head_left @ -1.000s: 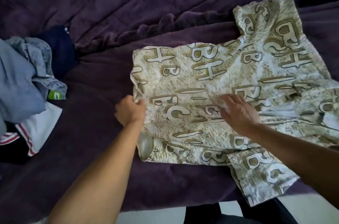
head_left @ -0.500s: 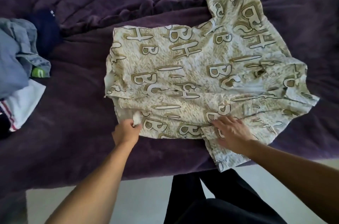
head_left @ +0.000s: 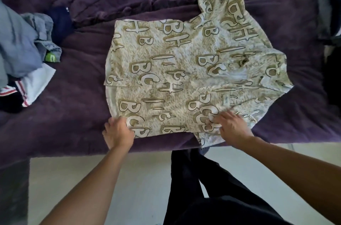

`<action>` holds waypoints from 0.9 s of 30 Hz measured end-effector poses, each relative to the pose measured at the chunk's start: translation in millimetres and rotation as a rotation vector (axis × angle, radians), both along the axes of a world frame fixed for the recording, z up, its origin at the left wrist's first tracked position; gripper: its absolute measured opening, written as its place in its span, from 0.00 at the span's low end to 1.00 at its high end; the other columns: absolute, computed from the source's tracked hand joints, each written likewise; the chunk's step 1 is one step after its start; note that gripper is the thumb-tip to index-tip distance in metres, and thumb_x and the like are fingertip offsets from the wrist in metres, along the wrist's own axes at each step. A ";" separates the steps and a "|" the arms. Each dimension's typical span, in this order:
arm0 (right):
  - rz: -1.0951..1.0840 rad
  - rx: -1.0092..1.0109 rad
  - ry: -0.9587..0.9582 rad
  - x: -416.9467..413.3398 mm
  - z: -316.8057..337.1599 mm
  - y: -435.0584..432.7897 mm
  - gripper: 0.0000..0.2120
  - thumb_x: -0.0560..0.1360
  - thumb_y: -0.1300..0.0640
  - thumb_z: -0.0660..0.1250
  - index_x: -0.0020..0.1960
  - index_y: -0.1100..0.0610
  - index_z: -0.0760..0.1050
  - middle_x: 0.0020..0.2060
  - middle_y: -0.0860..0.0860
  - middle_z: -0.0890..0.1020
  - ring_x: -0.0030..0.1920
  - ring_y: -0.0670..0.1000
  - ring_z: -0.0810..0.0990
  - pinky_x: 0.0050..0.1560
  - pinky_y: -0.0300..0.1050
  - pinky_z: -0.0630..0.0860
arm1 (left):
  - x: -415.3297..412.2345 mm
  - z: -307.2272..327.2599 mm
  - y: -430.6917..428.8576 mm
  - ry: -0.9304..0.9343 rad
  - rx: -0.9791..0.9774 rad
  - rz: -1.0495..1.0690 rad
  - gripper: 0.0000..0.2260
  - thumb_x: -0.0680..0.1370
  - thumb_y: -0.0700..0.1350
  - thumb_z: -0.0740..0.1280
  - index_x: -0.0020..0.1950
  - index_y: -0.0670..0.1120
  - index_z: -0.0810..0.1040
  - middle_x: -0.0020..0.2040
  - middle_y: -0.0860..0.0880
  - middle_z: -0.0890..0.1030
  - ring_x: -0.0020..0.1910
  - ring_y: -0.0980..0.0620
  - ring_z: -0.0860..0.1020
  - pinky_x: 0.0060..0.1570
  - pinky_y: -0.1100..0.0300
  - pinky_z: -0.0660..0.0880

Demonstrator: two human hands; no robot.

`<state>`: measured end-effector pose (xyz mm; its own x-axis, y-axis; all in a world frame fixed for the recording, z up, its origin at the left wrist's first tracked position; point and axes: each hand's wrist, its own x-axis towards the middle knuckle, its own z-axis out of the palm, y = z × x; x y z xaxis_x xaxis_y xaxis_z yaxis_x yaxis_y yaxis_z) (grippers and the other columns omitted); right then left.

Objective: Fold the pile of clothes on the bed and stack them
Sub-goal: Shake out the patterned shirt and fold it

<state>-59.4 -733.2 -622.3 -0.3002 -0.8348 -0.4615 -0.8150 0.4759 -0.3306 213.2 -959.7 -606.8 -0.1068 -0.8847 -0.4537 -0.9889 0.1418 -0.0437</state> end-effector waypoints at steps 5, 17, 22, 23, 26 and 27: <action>0.152 -0.146 0.085 -24.0 10.0 46.6 0.12 0.59 0.63 0.77 0.40 0.56 0.79 0.40 0.53 0.80 0.41 0.58 0.80 0.36 0.49 0.77 | -70.3 -6.7 47.4 0.273 0.205 -0.442 0.08 0.75 0.42 0.66 0.52 0.48 0.81 0.53 0.48 0.79 0.51 0.46 0.76 0.45 0.56 0.72; -0.319 -0.305 -0.150 -5.0 17.7 115.3 0.11 0.80 0.52 0.55 0.45 0.56 0.73 0.39 0.50 0.81 0.41 0.55 0.80 0.47 0.51 0.71 | -80.9 -48.9 94.9 -0.091 0.574 -0.719 0.30 0.75 0.50 0.68 0.74 0.48 0.62 0.72 0.45 0.65 0.67 0.41 0.70 0.62 0.47 0.70; -0.976 -0.503 -0.099 -49.1 45.9 112.4 0.09 0.79 0.48 0.53 0.43 0.51 0.66 0.36 0.43 0.81 0.37 0.41 0.78 0.39 0.40 0.72 | -77.2 -45.0 91.6 -0.122 0.466 -0.694 0.31 0.74 0.58 0.67 0.73 0.50 0.63 0.68 0.45 0.70 0.66 0.41 0.71 0.63 0.45 0.69; -1.016 -0.475 -0.098 -55.3 43.7 108.4 0.09 0.79 0.49 0.54 0.44 0.51 0.66 0.38 0.45 0.82 0.40 0.46 0.80 0.42 0.45 0.74 | -77.2 -46.3 92.3 -0.137 0.441 -0.684 0.29 0.75 0.59 0.66 0.72 0.50 0.64 0.66 0.45 0.71 0.65 0.41 0.71 0.63 0.45 0.68; -0.704 -0.167 -0.019 -63.8 23.1 101.4 0.03 0.77 0.55 0.61 0.50 0.50 0.69 0.46 0.51 0.81 0.48 0.58 0.79 0.44 0.48 0.70 | -75.2 -54.3 96.2 -0.145 0.371 -0.686 0.24 0.75 0.59 0.64 0.68 0.51 0.68 0.63 0.46 0.73 0.63 0.42 0.72 0.63 0.44 0.68; -0.508 -0.061 0.022 -62.4 15.1 98.5 0.13 0.74 0.58 0.65 0.58 0.50 0.71 0.53 0.52 0.80 0.55 0.58 0.77 0.47 0.49 0.69 | -74.2 -57.7 96.3 -0.129 0.355 -0.689 0.23 0.75 0.59 0.64 0.68 0.51 0.69 0.63 0.46 0.73 0.63 0.42 0.72 0.63 0.44 0.68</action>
